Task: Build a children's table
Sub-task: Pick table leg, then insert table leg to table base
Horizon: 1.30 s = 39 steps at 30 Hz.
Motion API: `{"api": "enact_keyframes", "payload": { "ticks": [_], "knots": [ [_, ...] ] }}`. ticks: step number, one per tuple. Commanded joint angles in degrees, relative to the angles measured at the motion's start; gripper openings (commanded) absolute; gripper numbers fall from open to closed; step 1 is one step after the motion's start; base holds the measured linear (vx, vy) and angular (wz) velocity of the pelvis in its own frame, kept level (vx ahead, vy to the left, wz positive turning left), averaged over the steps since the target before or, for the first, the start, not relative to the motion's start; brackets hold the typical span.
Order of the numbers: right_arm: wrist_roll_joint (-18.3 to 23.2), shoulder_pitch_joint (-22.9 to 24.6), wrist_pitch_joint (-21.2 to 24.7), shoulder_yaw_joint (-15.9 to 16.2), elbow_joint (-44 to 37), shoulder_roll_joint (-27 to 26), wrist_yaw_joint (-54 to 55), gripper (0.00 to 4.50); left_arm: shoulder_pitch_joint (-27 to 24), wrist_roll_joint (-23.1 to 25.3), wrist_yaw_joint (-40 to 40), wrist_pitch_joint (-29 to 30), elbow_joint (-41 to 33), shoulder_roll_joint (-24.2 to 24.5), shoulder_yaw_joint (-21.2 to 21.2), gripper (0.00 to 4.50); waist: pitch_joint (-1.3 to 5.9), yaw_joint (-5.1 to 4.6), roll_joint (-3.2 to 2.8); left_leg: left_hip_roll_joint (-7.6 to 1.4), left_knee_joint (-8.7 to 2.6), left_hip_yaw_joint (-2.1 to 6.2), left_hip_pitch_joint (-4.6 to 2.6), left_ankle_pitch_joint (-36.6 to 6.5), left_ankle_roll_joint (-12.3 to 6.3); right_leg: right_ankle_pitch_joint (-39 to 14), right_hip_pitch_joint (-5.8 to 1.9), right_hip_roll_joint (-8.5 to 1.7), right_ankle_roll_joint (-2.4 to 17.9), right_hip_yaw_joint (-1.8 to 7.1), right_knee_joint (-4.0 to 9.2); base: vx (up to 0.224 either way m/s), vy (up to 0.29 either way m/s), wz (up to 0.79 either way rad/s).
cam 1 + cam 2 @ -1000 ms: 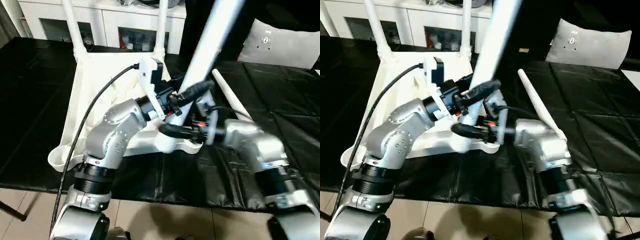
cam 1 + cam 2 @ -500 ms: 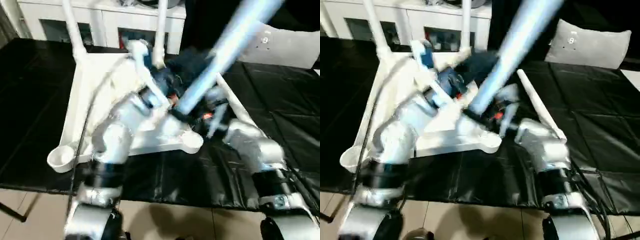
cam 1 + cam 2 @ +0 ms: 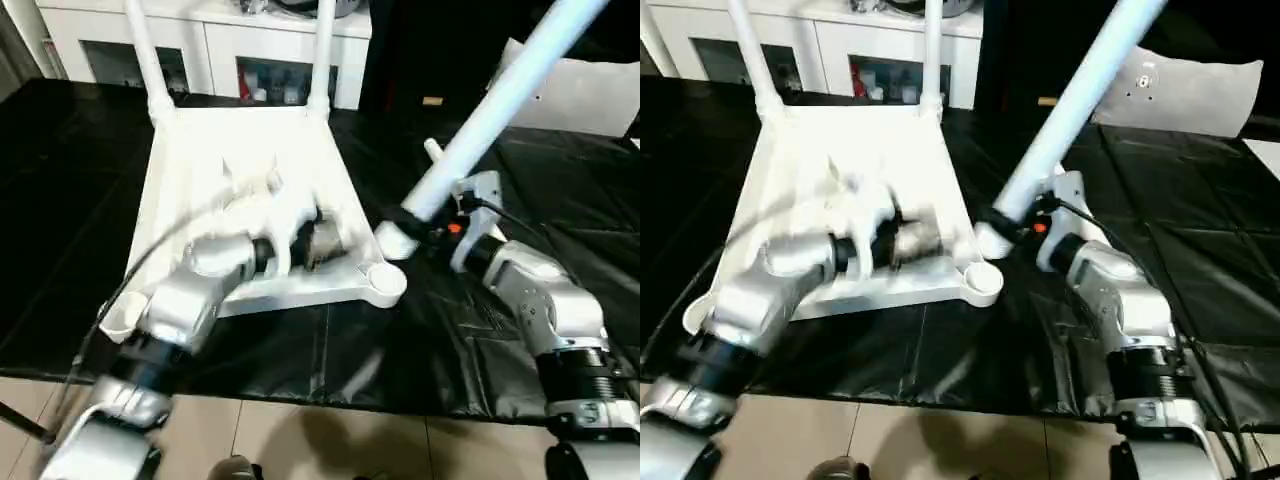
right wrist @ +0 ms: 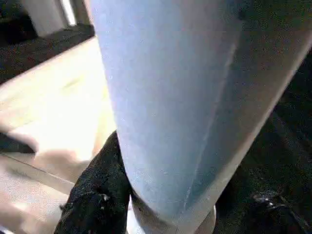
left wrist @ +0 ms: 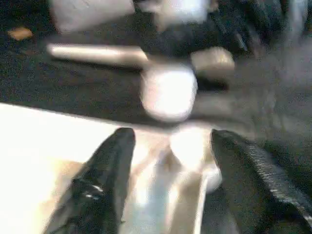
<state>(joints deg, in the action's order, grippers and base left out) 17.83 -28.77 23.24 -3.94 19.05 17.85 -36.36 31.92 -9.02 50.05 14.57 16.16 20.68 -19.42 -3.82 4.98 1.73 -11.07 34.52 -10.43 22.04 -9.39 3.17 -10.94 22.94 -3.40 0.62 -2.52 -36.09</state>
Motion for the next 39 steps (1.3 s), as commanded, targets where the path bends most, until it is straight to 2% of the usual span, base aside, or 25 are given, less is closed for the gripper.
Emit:
{"api": "enact_keyframes", "payload": {
  "ticks": [1,5,9,11,12,14,18,20,23,24,26,29,35,39],
  "knots": [
    [0.7,0.5,1.8,0.2,-2.4,0.7,-1.1,1.88,0.1,2.3,2.6,-1.4,0.9,1.1,-2.0,2.4,4.55,-0.2,-0.75,-1.75,-3.9,0.68,-1.55,-11.9,2.0,-9.5,-2.76,-3.91,10.0,2.37,4.45,0.0,0.0,0.0],
    [2.3,0.9,4.5,0.5,-3.9,1.1,-3.1,1.88,0.4,2.3,6.0,-2.7,2.7,2.5,-2.7,2.09,4.54,-0.13,-0.88,-1.78,-3.89,0.68,-1.48,-11.7,1.77,-9.3,-2.79,-4.02,10.8,2.38,4.42,0.0,0.0,0.0],
    [2.8,2.2,3.3,2.7,-6.2,1.9,-6.9,1.88,1.0,2.7,8.4,-4.2,5.2,3.1,-2.9,1.78,4.5,-0.05,-0.9,-1.81,-3.88,0.64,-1.46,-12.3,1.57,-9.4,-2.79,-4.09,11.0,2.4,4.45,0.0,0.0,0.0],
    [3.1,2.7,3.8,3.5,-7.6,1.8,-8.7,1.88,1.7,3.7,9.5,-5.4,7.2,3.4,-3.4,1.55,4.56,-0.08,-1.09,-1.86,-3.9,0.73,-1.52,-12.5,1.53,-9.3,-2.72,-4.08,10.9,2.38,4.41,0.0,0.0,0.0],
    [3.0,2.9,4.0,4.3,-8.2,2.0,-9.7,1.88,2.1,4.1,10.5,-5.9,8.2,3.6,-3.8,1.55,4.53,-0.05,-1.25,-1.86,-3.92,0.74,-1.57,-12.9,1.56,-9.7,-2.65,-4.1,11.0,2.39,4.45,0.0,0.0,0.0],
    [2.3,3.2,4.6,5.7,-8.5,2.5,-11.0,1.88,2.6,4.9,11.2,-6.9,9.6,3.7,-4.0,1.32,4.51,-0.05,-1.19,-1.9,-3.99,0.77,-1.6,-13.2,1.72,-9.9,-2.67,-4.1,11.0,2.41,4.53,0.0,0.0,0.0],
    [1.6,3.2,4.7,6.9,-8.3,3.1,-11.6,1.88,3.1,5.5,11.4,-7.9,11.2,3.3,-3.9,1.04,4.52,0.1,-1.26,-2.0,-3.98,0.8,-1.63,-13.4,2.01,-9.3,-2.65,-4.24,11.8,2.4,4.4,0.0,0.0,0.0],
    [0.3,2.3,3.7,7.8,-6.9,3.4,-11.5,1.88,3.9,6.9,11.0,-9.8,13.5,2.8,-4.3,0.75,4.52,0.07,-1.1,-1.87,-3.94,0.78,-1.52,-13.2,1.94,-9.6,-2.74,-4.23,11.6,2.4,4.52,0.0,0.0,0.0],
    [-0.7,1.5,3.0,8.6,-5.9,3.8,-12.2,1.88,4.6,8.1,10.9,-11.5,15.9,2.3,-4.5,0.61,4.53,0.05,-1.09,-1.94,-3.94,0.83,-1.58,-13.4,2.08,-10.1,-2.75,-4.37,11.5,2.43,4.48,0.0,0.0,0.0],
    [-1.2,1.1,2.7,9.2,-5.5,4.2,-12.7,1.88,4.8,8.1,11.3,-11.8,16.4,2.1,-4.5,0.52,4.56,0.02,-0.86,-1.88,-3.88,0.79,-1.57,-13.1,1.88,-10.2,-2.76,-4.34,11.6,2.41,4.47,0.0,0.0,0.0],
    [-1.8,0.8,2.5,9.8,-5.0,4.5,-13.0,1.88,4.9,8.3,11.6,-12.1,16.6,2.1,-4.7,0.27,4.48,0.07,-0.95,-2.01,-3.9,0.8,-1.52,-13.1,1.78,-10.2,-2.73,-4.44,11.7,2.44,4.49,0.0,0.0,0.0],
    [-2.6,0.0,1.6,10.1,-3.5,4.3,-12.3,1.88,5.3,9.0,12.2,-13.6,17.8,1.9,-5.0,0.08,4.57,0.04,-0.74,-1.94,-3.83,0.73,-1.43,-12.2,1.33,-9.1,-2.74,-4.35,12.0,2.43,4.37,0.0,0.0,0.0],
    [-3.1,-0.9,2.4,10.6,-2.3,5.2,-13.6,1.88,6.0,9.8,13.7,-15.7,19.7,1.5,-5.2,0.0,4.55,0.15,-0.87,-2.02,-3.83,0.73,-1.54,-12.3,1.22,-8.9,-2.78,-4.41,12.2,2.45,4.4,0.0,0.0,0.0],
    [-1.3,-0.6,6.1,11.1,-3.3,6.8,-17.4,1.88,6.3,11.3,14.0,-17.1,20.4,2.0,-6.1,0.0,4.53,0.17,-0.79,-2.01,-3.84,0.74,-1.43,-12.2,0.79,-8.1,-2.97,-4.36,12.5,2.41,4.31,0.0,0.0,0.0]
  ]
}}
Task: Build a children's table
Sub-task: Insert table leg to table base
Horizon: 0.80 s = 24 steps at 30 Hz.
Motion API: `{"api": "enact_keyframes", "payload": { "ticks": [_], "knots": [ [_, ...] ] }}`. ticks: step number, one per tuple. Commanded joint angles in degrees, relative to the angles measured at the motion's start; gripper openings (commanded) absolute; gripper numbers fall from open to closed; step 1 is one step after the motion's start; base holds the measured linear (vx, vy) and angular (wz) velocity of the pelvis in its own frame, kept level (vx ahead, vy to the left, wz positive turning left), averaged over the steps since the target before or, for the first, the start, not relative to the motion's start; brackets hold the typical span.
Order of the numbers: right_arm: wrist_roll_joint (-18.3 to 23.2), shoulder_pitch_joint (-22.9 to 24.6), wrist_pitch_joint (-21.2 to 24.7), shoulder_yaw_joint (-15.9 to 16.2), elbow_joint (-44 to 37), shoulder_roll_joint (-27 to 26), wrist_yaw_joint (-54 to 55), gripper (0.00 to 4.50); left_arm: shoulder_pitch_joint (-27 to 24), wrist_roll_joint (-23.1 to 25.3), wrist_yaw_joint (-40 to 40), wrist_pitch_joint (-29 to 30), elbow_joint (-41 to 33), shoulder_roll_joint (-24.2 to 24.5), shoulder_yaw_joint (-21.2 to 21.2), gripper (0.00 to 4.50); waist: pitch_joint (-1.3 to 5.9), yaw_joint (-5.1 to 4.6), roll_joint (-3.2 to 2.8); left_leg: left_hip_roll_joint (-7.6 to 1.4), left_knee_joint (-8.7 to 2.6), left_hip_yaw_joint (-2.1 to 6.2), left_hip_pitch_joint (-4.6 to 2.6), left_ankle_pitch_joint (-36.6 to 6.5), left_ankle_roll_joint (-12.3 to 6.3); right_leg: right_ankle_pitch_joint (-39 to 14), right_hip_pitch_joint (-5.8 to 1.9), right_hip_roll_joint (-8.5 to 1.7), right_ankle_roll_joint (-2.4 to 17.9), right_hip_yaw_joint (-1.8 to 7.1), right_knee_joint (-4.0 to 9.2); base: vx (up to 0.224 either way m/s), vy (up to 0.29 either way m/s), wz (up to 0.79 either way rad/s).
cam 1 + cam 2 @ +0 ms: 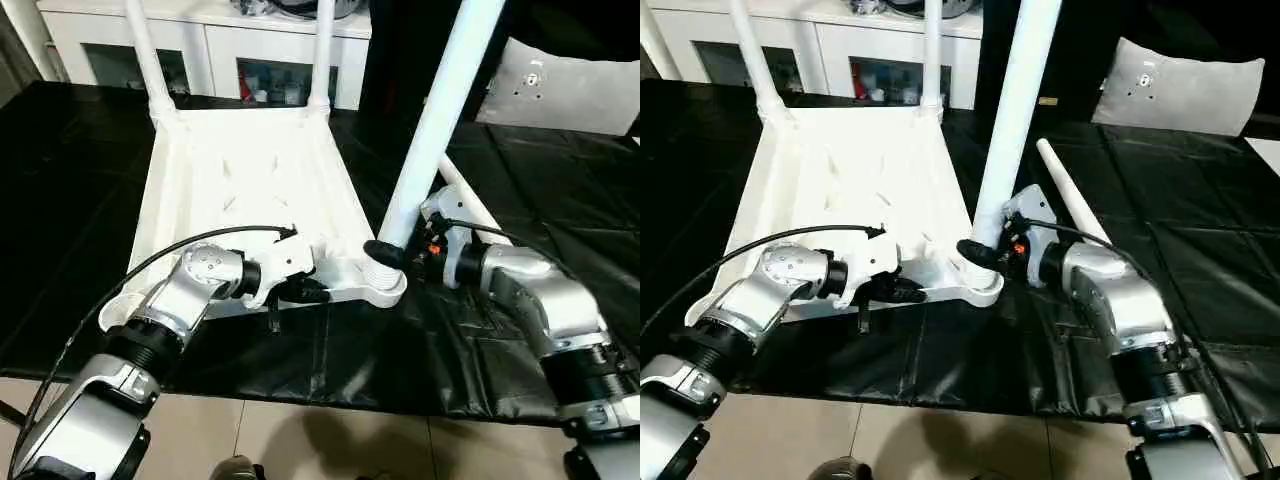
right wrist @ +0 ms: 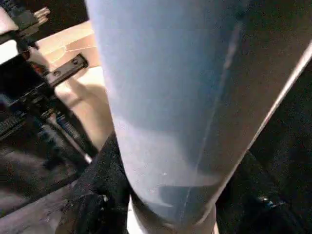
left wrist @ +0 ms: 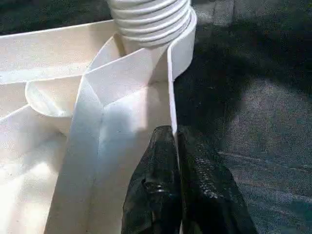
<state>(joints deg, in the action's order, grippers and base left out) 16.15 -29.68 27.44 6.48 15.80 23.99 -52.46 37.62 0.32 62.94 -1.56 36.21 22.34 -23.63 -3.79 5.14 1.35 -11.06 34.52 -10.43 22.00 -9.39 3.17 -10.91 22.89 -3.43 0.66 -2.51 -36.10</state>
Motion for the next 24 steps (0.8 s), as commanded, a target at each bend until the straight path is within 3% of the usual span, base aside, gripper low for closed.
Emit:
{"api": "enact_keyframes", "payload": {
  "ticks": [1,7,24],
  "knots": [
    [0.5,0.3,2.0,0.7,-0.1,0.7,-1.5,1.88,0.6,2.0,1.1,-1.0,0.3,0.3,-1.9,0.0,4.51,0.07,-0.43,-2.05,-3.83,0.74,-1.45,-12.6,0.76,-8.7,-2.87,-4.41,12.5,2.39,4.36,0.0,0.0,0.0],
    [0.7,0.3,2.6,0.7,0.1,2.2,-3.6,1.88,1.1,3.4,2.1,-2.8,1.8,0.7,-2.0,0.0,4.44,0.13,-0.35,-2.1,-3.86,0.76,-1.5,-13.0,0.99,-10.8,-2.73,-4.49,12.2,2.37,4.59,0.0,0.0,0.0],
    [1.2,-0.9,3.1,1.2,4.9,0.8,-5.4,1.88,0.6,3.3,7.0,-3.5,-0.7,2.2,-2.5,0.0,4.53,0.43,-0.45,-2.2,-3.87,0.7,-1.55,-12.7,1.27,-9.0,-2.67,-4.52,13.2,2.34,4.24,0.0,0.0,0.0]
  ]
}}
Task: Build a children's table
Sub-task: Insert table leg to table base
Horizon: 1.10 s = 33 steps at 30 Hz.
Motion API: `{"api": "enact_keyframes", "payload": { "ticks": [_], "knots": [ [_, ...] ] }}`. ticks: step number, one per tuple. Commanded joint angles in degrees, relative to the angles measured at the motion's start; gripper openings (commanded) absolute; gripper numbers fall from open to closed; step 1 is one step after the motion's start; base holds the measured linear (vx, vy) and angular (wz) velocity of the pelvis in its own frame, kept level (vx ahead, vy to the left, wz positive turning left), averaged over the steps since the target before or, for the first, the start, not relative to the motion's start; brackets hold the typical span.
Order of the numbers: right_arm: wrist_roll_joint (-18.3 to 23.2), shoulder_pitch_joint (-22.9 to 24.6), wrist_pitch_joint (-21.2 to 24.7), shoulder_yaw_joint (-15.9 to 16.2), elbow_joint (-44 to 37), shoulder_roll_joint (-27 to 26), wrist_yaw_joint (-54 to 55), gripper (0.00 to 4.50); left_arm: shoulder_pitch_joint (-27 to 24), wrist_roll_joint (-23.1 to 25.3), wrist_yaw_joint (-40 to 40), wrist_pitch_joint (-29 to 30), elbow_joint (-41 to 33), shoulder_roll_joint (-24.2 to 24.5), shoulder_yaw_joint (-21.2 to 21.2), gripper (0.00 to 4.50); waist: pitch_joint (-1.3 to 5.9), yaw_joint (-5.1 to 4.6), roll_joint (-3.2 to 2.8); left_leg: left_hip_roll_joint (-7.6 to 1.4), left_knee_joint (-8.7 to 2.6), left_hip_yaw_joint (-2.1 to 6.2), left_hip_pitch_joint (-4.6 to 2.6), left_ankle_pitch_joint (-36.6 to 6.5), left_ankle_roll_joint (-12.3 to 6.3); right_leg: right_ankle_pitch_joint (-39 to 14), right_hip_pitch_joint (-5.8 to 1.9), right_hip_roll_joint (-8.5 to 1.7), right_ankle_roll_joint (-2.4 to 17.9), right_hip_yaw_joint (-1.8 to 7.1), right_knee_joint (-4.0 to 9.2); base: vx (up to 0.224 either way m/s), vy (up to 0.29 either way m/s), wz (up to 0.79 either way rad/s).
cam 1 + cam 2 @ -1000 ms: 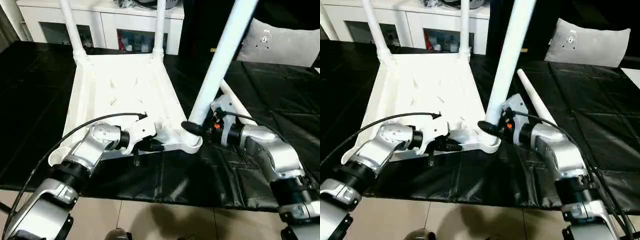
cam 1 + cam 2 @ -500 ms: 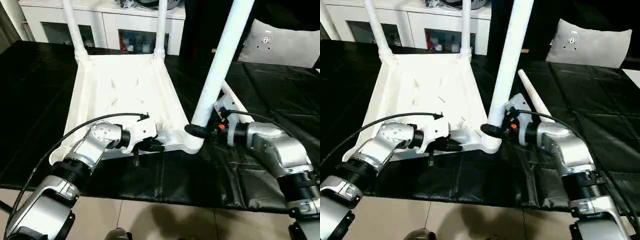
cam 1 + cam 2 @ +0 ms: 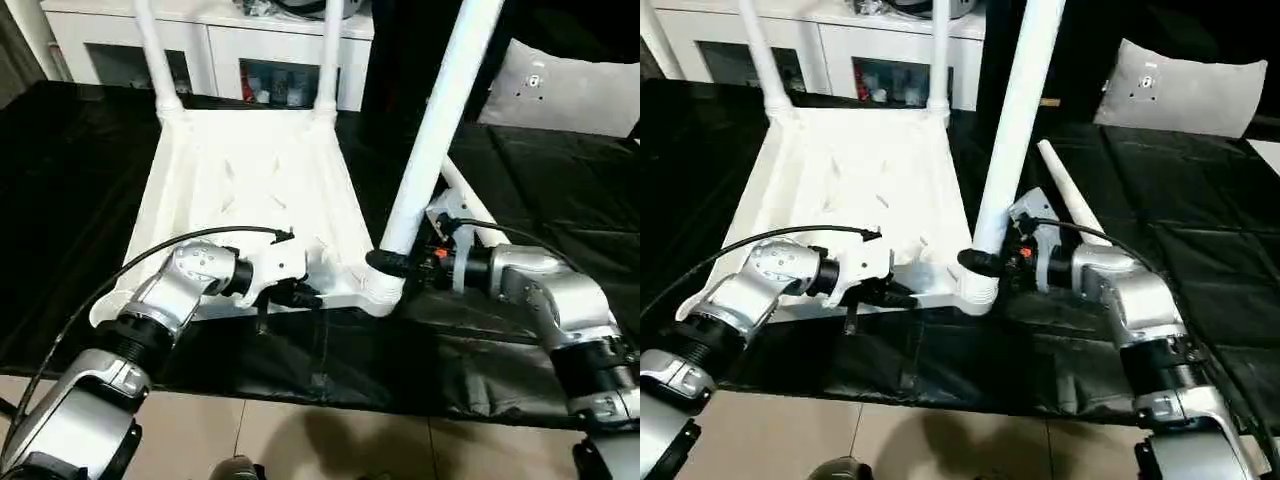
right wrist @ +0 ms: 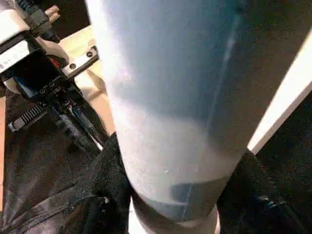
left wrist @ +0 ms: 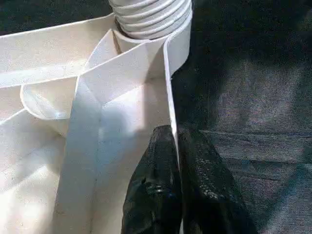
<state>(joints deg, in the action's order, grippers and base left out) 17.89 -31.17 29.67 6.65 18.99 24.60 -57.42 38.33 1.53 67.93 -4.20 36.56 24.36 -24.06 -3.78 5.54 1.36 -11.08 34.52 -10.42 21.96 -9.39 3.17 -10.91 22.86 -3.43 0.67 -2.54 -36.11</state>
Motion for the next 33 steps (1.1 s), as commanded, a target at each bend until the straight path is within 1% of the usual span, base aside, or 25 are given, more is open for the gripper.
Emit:
{"api": "enact_keyframes", "payload": {
  "ticks": [1,4,6,7,8,9,12,13,15,16,19,20,22,24,25,26,27,29,31,32,33],
  "knots": [
    [-0.8,0.6,0.8,1.2,2.0,0.3,-0.6,1.88,-0.1,2.1,2.1,-0.8,-1.1,0.2,-2.0,0.0,4.52,0.04,-0.45,-2.17,-3.86,0.69,-1.5,-12.8,1.24,-9.1,-2.65,-4.53,13.1,2.36,4.28,0.0,0.0,0.0],
    [-1.2,0.7,0.3,1.3,3.0,0.4,-0.7,1.88,-0.1,2.1,2.2,-0.8,-1.2,0.3,-1.8,0.0,4.47,0.04,-0.53,-2.19,-3.9,0.72,-1.57,-13.4,1.4,-10.2,-2.58,-4.56,12.9,2.34,4.38,0.0,0.0,0.0],
    [-1.4,0.7,0.1,1.2,3.8,0.5,-0.8,1.88,-0.1,2.2,2.3,-0.9,-1.1,0.4,-1.6,0.0,4.44,0.04,-0.49,-2.18,-3.91,0.72,-1.57,-13.6,1.45,-10.6,-2.56,-4.55,12.9,2.35,4.45,0.0,0.0,0.0],
    [-1.3,0.8,0.1,1.1,4.1,0.4,-0.9,1.88,-0.1,2.3,2.3,-0.9,-1.1,0.4,-1.6,0.0,4.45,0.04,-0.6,-2.19,-3.92,0.74,-1.56,-13.6,1.54,-10.5,-2.58,-4.56,12.8,2.37,4.46,0.0,0.0,0.0],
    [-1.3,0.8,0.1,1.0,4.3,0.4,-0.9,1.88,-0.1,2.3,2.4,-0.9,-1.1,0.5,-1.6,0.0,4.45,0.04,-0.56,-2.19,-3.93,0.74,-1.56,-13.6,1.54,-10.4,-2.57,-4.54,12.8,2.36,4.45,0.0,0.0,0.0],
    [-1.1,0.9,0.0,0.6,4.5,0.1,-0.8,1.88,-0.1,2.3,2.5,-1.1,-1.1,0.5,-1.6,0.0,4.46,0.04,-0.72,-2.19,-3.95,0.77,-1.58,-13.6,1.58,-10.1,-2.58,-4.51,12.9,2.36,4.41,0.0,0.0,0.0],
    [-1.0,1.0,-0.1,0.4,4.8,-0.2,-0.5,1.88,-0.1,2.2,2.5,-1.1,-1.2,0.5,-1.6,0.0,4.46,0.04,-0.7,-2.15,-3.94,0.76,-1.6,-14.1,1.62,-10.5,-2.59,-4.53,12.9,2.34,4.47,0.0,0.0,0.0],
    [-0.9,1.0,-0.3,0.3,5.0,-0.3,-0.5,1.88,-0.1,2.2,2.5,-1.2,-1.2,0.4,-1.6,0.0,4.47,0.08,-0.81,-2.17,-3.95,0.79,-1.59,-14.1,1.7,-10.4,-2.59,-4.51,13.0,2.33,4.45,0.0,0.0,0.0],
    [-0.6,1.1,-0.9,-0.4,6.0,-1.0,0.2,1.88,0.0,2.3,2.1,-1.5,-1.1,0.2,-1.5,0.0,4.5,0.02,-0.77,-2.19,-3.95,0.78,-1.59,-14.2,1.71,-10.0,-2.57,-4.53,13.2,2.33,4.43,0.0,0.0,0.0],
    [-0.1,1.1,-1.2,-1.3,6.8,-1.7,0.8,1.88,0.0,2.4,1.9,-1.7,-1.1,0.1,-1.5,0.0,4.49,0.03,-0.9,-2.17,-3.97,0.79,-1.6,-14.5,1.83,-10.3,-2.53,-4.53,13.3,2.31,4.5,0.0,0.0,0.0],
    [0.3,1.2,-1.6,-1.8,7.3,-2.1,1.0,1.88,-0.1,2.4,1.9,-1.7,-1.3,0.1,-1.4,0.0,4.48,0.05,-0.89,-2.2,-4.04,0.84,-1.61,-14.6,1.9,-9.9,-2.58,-4.47,13.3,2.26,4.44,0.0,0.0,0.0],
    [0.5,1.4,-1.8,-1.9,7.5,-2.1,1.0,1.88,-0.1,2.4,1.9,-1.7,-1.3,0.1,-1.3,0.0,4.51,0.06,-1.04,-2.2,-4.0,0.83,-1.65,-14.6,1.89,-9.8,-2.56,-4.5,13.4,2.28,4.4,0.0,0.0,0.0],
    [0.6,2.0,-2.0,-2.1,7.8,-2.2,0.7,1.88,-0.2,2.5,1.8,-1.7,-1.3,0.2,-1.2,0.0,4.48,0.06,-1.06,-2.22,-4.05,0.84,-1.65,-15.1,1.97,-9.9,-2.55,-4.48,13.5,2.26,4.47,0.0,0.0,0.0],
    [0.7,2.6,-2.5,-2.5,8.3,-2.4,0.8,1.88,-0.3,2.6,1.2,-2.1,-1.2,0.2,-1.0,0.0,4.52,0.11,-1.27,-2.19,-4.04,0.88,-1.64,-15.2,2.0,-9.4,-2.57,-4.46,13.6,2.26,4.41,0.0,0.0,0.0],
    [0.7,2.7,-2.5,-2.6,8.4,-2.5,0.8,1.88,-0.3,2.6,1.1,-2.1,-1.2,0.3,-1.0,0.0,4.52,0.1,-1.19,-2.21,-4.06,0.85,-1.61,-15.3,1.99,-9.4,-2.61,-4.5,13.6,2.26,4.44,0.0,0.0,0.0],
    [1.0,3.3,-2.9,-3.3,8.4,-2.8,0.9,1.88,-0.4,2.6,0.9,-2.1,-1.2,0.2,-0.8,0.0,4.56,0.19,-1.39,-2.22,-4.05,0.9,-1.66,-15.4,2.04,-9.3,-2.62,-4.53,13.7,2.26,4.4,0.0,0.0,0.0],
    [1.2,3.7,-3.1,-3.7,8.3,-3.0,0.8,1.88,-0.4,2.5,0.8,-2.1,-1.2,0.2,-0.7,0.0,4.54,0.17,-1.35,-2.23,-4.07,0.85,-1.67,-15.7,2.02,-9.2,-2.57,-4.5,13.7,2.26,4.49,0.0,0.0,0.0],
    [2.2,5.2,-3.6,-4.6,7.6,-3.4,0.9,1.88,-0.7,2.4,0.6,-1.8,-1.3,0.2,-0.4,0.0,4.59,0.28,-1.47,-2.25,-4.11,0.93,-1.66,-15.7,2.03,-8.9,-2.63,-4.49,13.9,2.21,4.39,0.0,0.0,0.0],
    [3.1,6.8,-4.0,-5.2,6.7,-3.6,1.2,1.88,-0.9,2.2,0.6,-1.6,-1.5,0.2,-0.2,0.0,4.52,0.39,-1.87,-2.23,-4.12,0.94,-1.77,-16.7,1.97,-9.5,-2.56,-4.51,13.8,2.24,4.55,0.0,0.0,0.0],
    [3.3,7.3,-4.0,-5.3,6.4,-3.7,1.3,1.88,-1.0,2.1,0.6,-1.5,-1.6,0.2,-0.2,0.0,4.52,0.39,-1.87,-2.23,-4.12,0.94,-1.77,-16.7,1.97,-9.5,-2.56,-4.51,13.8,2.24,4.55,0.0,0.0,0.0],
    [3.5,8.8,-4.3,-5.7,5.6,-4.1,1.5,1.88,-1.2,2.1,0.5,-1.5,-1.6,0.2,-0.1,0.0,4.52,0.4,-1.71,-2.18,-4.21,0.92,-1.64,-16.6,1.67,-9.8,-2.61,-4.43,13.5,2.22,4.69,0.0,0.0,0.0]
  ]
}}
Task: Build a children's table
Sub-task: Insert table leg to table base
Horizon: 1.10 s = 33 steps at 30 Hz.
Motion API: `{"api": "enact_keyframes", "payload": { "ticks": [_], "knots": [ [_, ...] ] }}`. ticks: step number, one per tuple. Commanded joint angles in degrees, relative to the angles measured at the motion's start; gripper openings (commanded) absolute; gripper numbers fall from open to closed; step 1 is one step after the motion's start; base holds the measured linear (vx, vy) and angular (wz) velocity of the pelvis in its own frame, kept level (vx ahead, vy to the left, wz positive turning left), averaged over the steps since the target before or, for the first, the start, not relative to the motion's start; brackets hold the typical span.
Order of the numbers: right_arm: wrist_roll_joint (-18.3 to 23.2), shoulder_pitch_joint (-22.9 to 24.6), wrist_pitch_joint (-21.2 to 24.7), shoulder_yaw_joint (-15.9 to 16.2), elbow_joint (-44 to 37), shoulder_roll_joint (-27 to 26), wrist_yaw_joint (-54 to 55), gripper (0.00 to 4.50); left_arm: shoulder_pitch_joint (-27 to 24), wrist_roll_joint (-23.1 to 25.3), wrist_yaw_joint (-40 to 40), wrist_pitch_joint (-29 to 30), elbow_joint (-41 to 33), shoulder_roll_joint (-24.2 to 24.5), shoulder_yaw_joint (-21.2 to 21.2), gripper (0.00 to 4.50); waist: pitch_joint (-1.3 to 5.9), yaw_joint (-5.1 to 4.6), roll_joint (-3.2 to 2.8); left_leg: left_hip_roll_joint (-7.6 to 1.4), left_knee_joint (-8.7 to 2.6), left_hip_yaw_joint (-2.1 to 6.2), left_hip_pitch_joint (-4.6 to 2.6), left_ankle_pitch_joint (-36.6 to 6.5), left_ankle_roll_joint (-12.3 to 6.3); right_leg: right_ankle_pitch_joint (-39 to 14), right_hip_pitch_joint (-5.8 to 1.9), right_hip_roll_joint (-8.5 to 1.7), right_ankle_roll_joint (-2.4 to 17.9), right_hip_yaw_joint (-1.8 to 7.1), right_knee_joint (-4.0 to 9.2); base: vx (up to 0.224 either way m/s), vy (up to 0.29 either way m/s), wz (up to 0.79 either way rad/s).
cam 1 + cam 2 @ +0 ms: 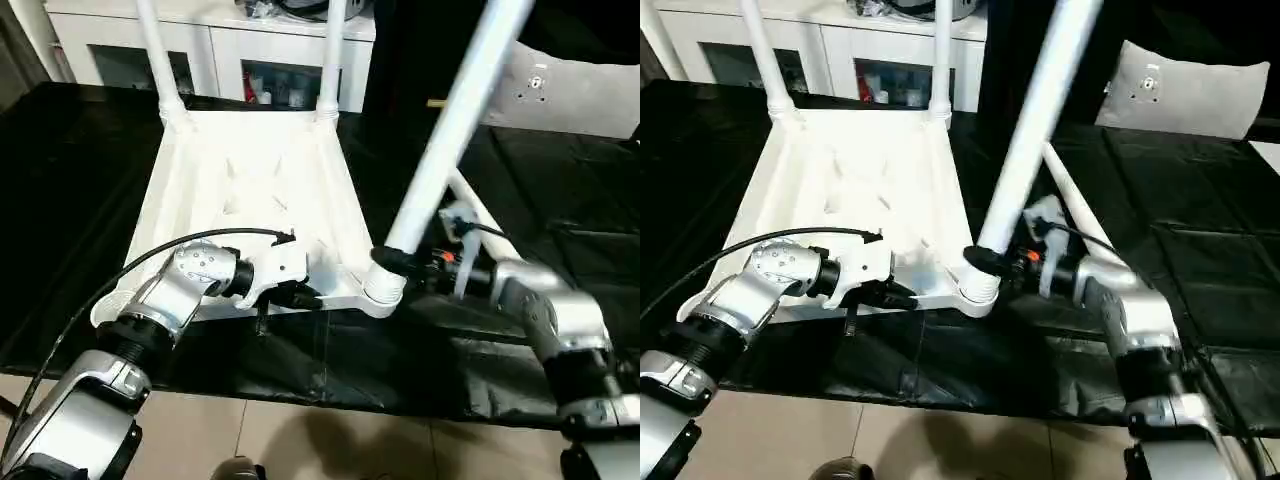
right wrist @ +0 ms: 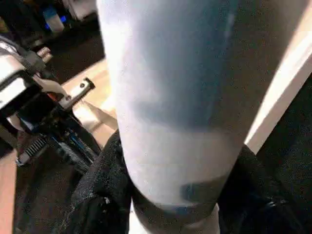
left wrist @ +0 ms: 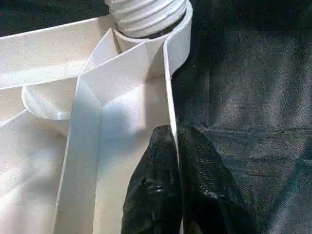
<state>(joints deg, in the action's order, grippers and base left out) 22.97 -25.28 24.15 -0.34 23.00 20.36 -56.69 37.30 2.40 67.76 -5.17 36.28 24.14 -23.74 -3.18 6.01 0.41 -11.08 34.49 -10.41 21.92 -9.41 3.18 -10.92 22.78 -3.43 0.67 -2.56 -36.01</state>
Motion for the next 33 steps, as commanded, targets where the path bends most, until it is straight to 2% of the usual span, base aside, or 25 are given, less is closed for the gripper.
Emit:
{"api": "enact_keyframes", "payload": {
  "ticks": [1,2,3,5,6,8,9,11,13,15,16,18,20,22,24,25,26,27,30,31,32,33],
  "knots": [
    [-1.4,3.6,1.0,1.0,1.3,-0.1,0.9,1.88,-0.3,1.2,0.6,-0.5,-1.3,0.4,-0.4,0.0,3.94,0.0,-1.1,-2.12,-4.16,0.98,-1.57,-16.8,1.52,-10.8,-2.52,-4.53,13.2,2.22,4.6,0.0,0.0,0.0],
    [-1.3,4.0,0.8,0.8,1.1,-0.2,1.0,1.88,-0.4,1.2,0.5,-0.5,-1.3,0.3,-0.4,0.0,3.95,-0.05,-0.97,-2.11,-4.17,0.9,-1.6,-17.0,1.41,-11.6,-2.47,-4.53,12.9,2.23,4.82,0.0,0.0,0.0],
    [-1.0,5.0,0.4,0.4,0.6,-0.5,1.3,1.88,-0.4,1.2,0.3,-0.5,-1.3,0.2,-0.3,0.0,3.92,0.01,-1.59,-2.03,-4.14,1.0,-1.62,-17.4,1.48,-13.5,-2.4,-4.6,12.5,2.25,4.93,0.0,0.0,0.0],
    [-0.7,6.2,-0.2,-0.1,-0.2,-0.9,1.9,1.88,-0.6,1.2,0.1,-0.4,-1.2,0.1,-0.3,0.0,3.89,-0.02,-1.66,-2.05,-4.2,1.01,-1.64,-18.2,1.53,-15.3,-2.32,-4.62,11.8,2.28,5.21,0.0,0.0,0.0],
    [-1.9,7.2,-1.7,0.0,-1.0,-1.0,3.0,1.88,-0.6,1.3,-0.1,-0.5,-1.0,-0.1,-0.3,0.0,3.96,-0.02,-1.53,-2.12,-4.35,1.1,-1.64,-18.6,1.65,-16.3,-2.3,-4.59,11.2,2.24,5.37,0.0,0.0,0.0],
    [-5.5,8.5,-4.5,2.4,-1.5,-0.1,4.4,1.88,-0.7,1.5,-0.7,-0.7,-0.8,-0.3,-0.3,0.0,3.98,-0.12,-2.18,-2.11,-4.4,1.22,-1.74,-19.1,1.94,-16.7,-2.12,-4.5,11.0,2.21,5.39,0.0,0.0,0.0],
    [-7.7,9.2,-6.2,3.9,-1.6,0.5,5.3,1.88,-0.8,1.6,-0.9,-0.8,-0.7,-0.5,-0.4,0.0,3.88,-0.19,-2.07,-2.09,-4.5,1.2,-1.73,-19.5,1.97,-17.4,-2.05,-4.46,10.6,2.19,5.55,0.0,0.0,0.0],
    [-8.6,9.5,-7.0,4.6,-1.5,0.8,5.6,1.88,-0.9,1.6,-1.0,-0.8,-0.8,-0.6,-0.4,0.0,3.67,-0.38,-2.28,-1.95,-4.55,1.23,-1.91,-21.2,1.91,-20.7,-1.89,-4.51,9.9,2.23,5.9,0.0,0.0,0.0],
    [-9.5,9.4,-6.8,5.1,-1.8,1.0,6.3,1.88,-0.9,2.0,-0.9,-0.9,-0.9,-0.7,-0.6,0.0,3.16,-0.7,-2.51,-1.82,-4.71,1.45,-2.77,-25.8,2.31,-28.6,-1.49,-4.61,8.3,2.07,6.93,0.0,0.0,0.0],
    [-11.0,8.9,-7.0,6.6,-1.9,1.8,6.3,1.88,-0.9,2.2,-0.7,-1.1,-0.8,-0.7,-0.7,0.0,3.22,-1.0,-2.36,-1.85,-4.87,1.8,-3.16,-27.3,2.65,-31.9,-1.54,-4.74,7.0,1.95,7.33,0.0,0.0,0.0],
    [-11.7,8.8,-7.1,7.2,-1.8,2.1,6.3,1.88,-0.9,2.3,-0.6,-1.2,-0.8,-0.7,-0.8,0.0,3.41,-1.2,-2.34,-1.95,-5.07,1.83,-3.08,-26.4,2.46,-30.3,-1.71,-4.71,7.1,1.98,7.29,0.0,0.0,0.0],
    [-12.7,8.3,-7.5,8.6,-1.6,2.8,5.7,1.88,-0.8,2.6,-0.4,-1.5,-0.7,-0.7,-0.9,0.0,3.3,-1.43,-2.5,-2.06,-5.33,1.83,-3.02,-26.5,2.34,-28.3,-1.72,-4.54,7.8,2.01,7.2,0.0,0.0,0.0],
    [-12.8,8.2,-7.6,9.1,-1.5,3.1,5.3,1.88,-0.8,2.8,-0.4,-1.6,-0.7,-0.6,-1.0,0.0,3.15,-1.61,-2.48,-2.04,-5.37,1.85,-3.24,-28.0,2.45,-29.2,-1.58,-4.6,7.9,2.05,7.3,0.0,0.0,0.0],
    [-14.0,6.4,-6.8,11.1,0.1,4.0,3.5,1.88,-0.3,3.5,0.2,-2.6,0.1,-0.3,-1.4,0.0,3.09,-1.88,-1.64,-1.89,-5.24,1.85,-3.44,-29.1,2.3,-31.6,-1.5,-4.64,7.3,1.9,7.66,0.0,0.0,0.0],
    [-15.4,4.9,-5.3,13.6,1.2,5.1,1.2,1.88,0.7,4.3,0.9,-3.9,1.3,0.0,-1.9,0.0,2.94,-2.01,-1.6,-1.67,-4.99,1.87,-3.72,-29.2,1.89,-35.2,-1.19,-4.72,6.0,1.84,8.14,0.0,0.0,0.0],
    [-15.8,4.5,-4.7,14.5,1.5,5.5,0.3,1.88,1.1,4.6,1.2,-4.4,1.9,0.1,-2.0,0.0,2.97,-1.93,-1.82,-1.74,-4.99,1.92,-3.91,-29.4,1.95,-36.1,-1.09,-4.78,5.6,1.92,8.23,0.0,0.0,0.0],
    [-16.1,4.3,-4.5,15.1,1.6,5.8,-0.3,1.88,1.5,4.8,1.4,-4.6,2.2,0.1,-2.1,0.0,3.0,-1.91,-1.72,-1.81,-5.0,1.92,-3.99,-29.4,1.92,-35.8,-0.98,-4.78,5.6,1.98,8.29,0.0,0.0,0.0],
    [-16.2,3.9,-4.2,15.6,2.2,5.9,-0.6,1.88,2.4,5.0,1.6,-5.1,2.9,0.1,-2.2,0.0,3.09,-1.89,-1.72,-1.93,-5.23,2.0,-3.7,-29.0,1.97,-34.1,-1.26,-4.74,5.9,2.05,8.04,0.0,0.0,0.0],
    [-16.3,3.5,-3.7,16.1,2.7,5.9,-0.9,1.88,3.4,5.1,1.9,-5.5,4.0,-0.2,-2.3,0.0,3.32,-1.81,-1.73,-2.07,-5.55,1.88,-3.41,-28.2,2.13,-28.6,-1.56,-4.56,7.5,2.2,7.49,0.0,0.0,0.0],
    [-16.2,3.1,-3.4,16.6,2.9,5.7,-1.1,1.88,4.3,5.3,2.0,-6.2,5.4,-0.4,-2.3,0.0,3.31,-1.9,-2.01,-1.94,-5.5,1.72,-3.47,-28.5,2.13,-27.9,-1.53,-4.42,7.9,2.18,7.56,0.0,0.0,0.0],
    [-16.2,2.9,-3.1,16.9,3.0,5.5,-1.1,1.88,5.2,5.5,2.0,-6.8,6.7,-0.7,-2.3,0.0,3.3,-1.89,-1.93,-2.0,-5.52,1.78,-3.54,-28.7,2.26,-27.9,-1.54,-4.5,8.1,2.19,7.47,0.0,0.0,0.0],
    [-16.1,3.0,-2.8,17.4,2.6,5.3,-1.1,1.88,6.4,5.9,1.8,-7.6,8.6,-1.2,-2.2,0.0,3.2,-1.88,-2.66,-1.89,-5.48,1.86,-3.65,-29.4,2.46,-28.8,-1.51,-4.53,8.1,2.14,7.56,0.0,0.0,0.0]
  ]
}}
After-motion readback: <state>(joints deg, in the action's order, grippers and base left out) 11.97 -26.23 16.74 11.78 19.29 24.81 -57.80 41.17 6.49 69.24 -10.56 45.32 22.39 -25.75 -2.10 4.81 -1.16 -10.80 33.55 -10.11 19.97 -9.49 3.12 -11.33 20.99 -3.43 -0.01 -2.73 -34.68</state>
